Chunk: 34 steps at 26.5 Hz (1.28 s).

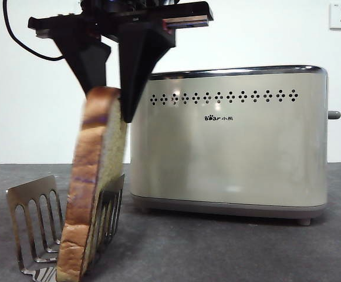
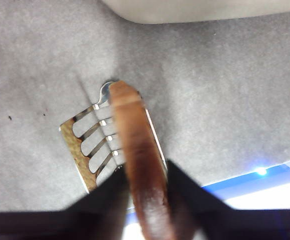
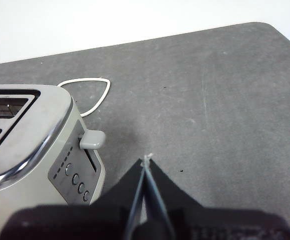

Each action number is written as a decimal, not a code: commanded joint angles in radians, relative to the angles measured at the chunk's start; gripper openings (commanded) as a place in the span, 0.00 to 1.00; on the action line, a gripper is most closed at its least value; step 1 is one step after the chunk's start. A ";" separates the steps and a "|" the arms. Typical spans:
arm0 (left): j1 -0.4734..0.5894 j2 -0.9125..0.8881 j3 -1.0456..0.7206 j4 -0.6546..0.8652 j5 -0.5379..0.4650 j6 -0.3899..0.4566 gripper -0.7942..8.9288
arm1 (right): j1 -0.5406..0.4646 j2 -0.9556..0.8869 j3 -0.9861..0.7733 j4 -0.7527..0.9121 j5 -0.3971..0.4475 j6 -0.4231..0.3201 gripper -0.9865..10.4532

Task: Pick up a slice of bread from the rack,put the bread on the toaster,press the button

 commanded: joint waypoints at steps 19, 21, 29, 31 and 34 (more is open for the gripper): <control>0.003 -0.068 -0.011 -0.005 -0.087 0.051 0.07 | 0.001 -0.002 0.006 0.005 0.000 0.003 0.09; 0.004 -0.084 -0.011 -0.005 -0.086 0.052 0.07 | 0.001 -0.002 0.006 0.003 0.000 0.003 0.09; 0.001 -0.192 -0.011 -0.006 -0.031 0.068 0.07 | 0.001 -0.002 0.006 -0.010 0.000 0.003 0.09; -0.001 -0.233 -0.011 -0.006 -0.001 0.092 0.07 | 0.001 -0.002 0.006 -0.010 0.000 0.003 0.09; -0.007 -0.304 -0.011 -0.006 0.035 0.161 0.07 | 0.001 -0.002 0.006 -0.011 0.000 0.003 0.09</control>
